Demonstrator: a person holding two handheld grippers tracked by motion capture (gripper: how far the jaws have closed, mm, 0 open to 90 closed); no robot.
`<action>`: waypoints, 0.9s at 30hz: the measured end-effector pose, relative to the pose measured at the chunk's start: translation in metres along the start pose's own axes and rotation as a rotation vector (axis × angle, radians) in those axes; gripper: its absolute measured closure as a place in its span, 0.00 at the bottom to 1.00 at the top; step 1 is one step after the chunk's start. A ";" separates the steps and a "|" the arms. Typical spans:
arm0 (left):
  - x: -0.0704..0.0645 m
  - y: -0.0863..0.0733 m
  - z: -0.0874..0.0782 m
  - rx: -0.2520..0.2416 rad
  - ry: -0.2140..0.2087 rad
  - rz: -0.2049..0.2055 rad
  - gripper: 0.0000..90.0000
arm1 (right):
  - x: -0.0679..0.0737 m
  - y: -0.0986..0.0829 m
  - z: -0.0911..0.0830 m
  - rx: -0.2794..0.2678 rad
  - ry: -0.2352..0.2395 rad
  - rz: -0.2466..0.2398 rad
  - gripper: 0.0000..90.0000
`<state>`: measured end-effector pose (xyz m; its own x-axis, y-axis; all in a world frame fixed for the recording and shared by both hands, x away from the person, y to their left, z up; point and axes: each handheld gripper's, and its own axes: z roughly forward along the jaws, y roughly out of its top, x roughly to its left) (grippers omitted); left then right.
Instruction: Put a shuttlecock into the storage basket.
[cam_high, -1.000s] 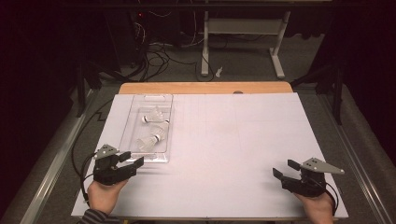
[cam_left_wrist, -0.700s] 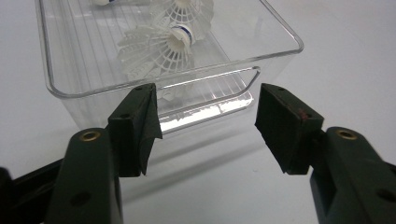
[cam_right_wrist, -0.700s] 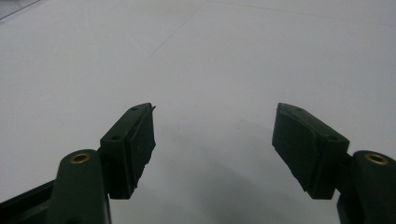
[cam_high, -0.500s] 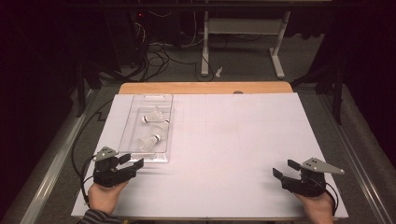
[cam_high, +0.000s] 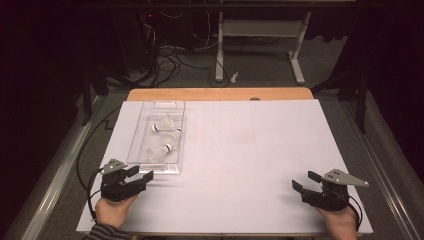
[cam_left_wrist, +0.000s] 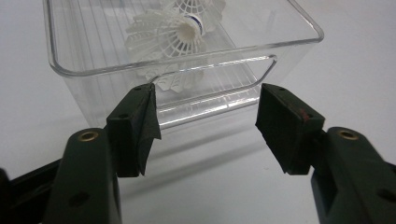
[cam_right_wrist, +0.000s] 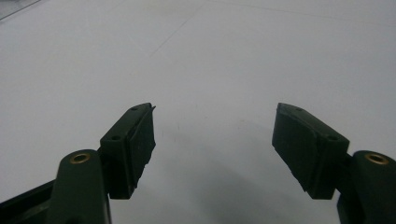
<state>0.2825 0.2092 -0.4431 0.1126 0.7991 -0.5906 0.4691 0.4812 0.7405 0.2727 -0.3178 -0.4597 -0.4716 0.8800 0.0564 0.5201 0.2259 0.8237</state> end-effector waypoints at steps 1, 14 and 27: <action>0.001 0.000 0.000 0.004 0.000 0.006 0.44 | 0.000 0.000 0.000 0.000 0.001 -0.001 0.34; 0.004 -0.003 0.003 0.009 -0.007 -0.002 0.43 | 0.000 0.000 0.000 0.000 0.001 -0.004 0.34; 0.004 -0.007 0.002 0.010 -0.014 0.002 0.41 | 0.000 0.000 0.000 0.000 0.002 -0.003 0.34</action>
<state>0.2817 0.2083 -0.4515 0.1256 0.7949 -0.5937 0.4780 0.4759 0.7383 0.2728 -0.3179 -0.4598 -0.4750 0.8783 0.0550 0.5184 0.2287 0.8240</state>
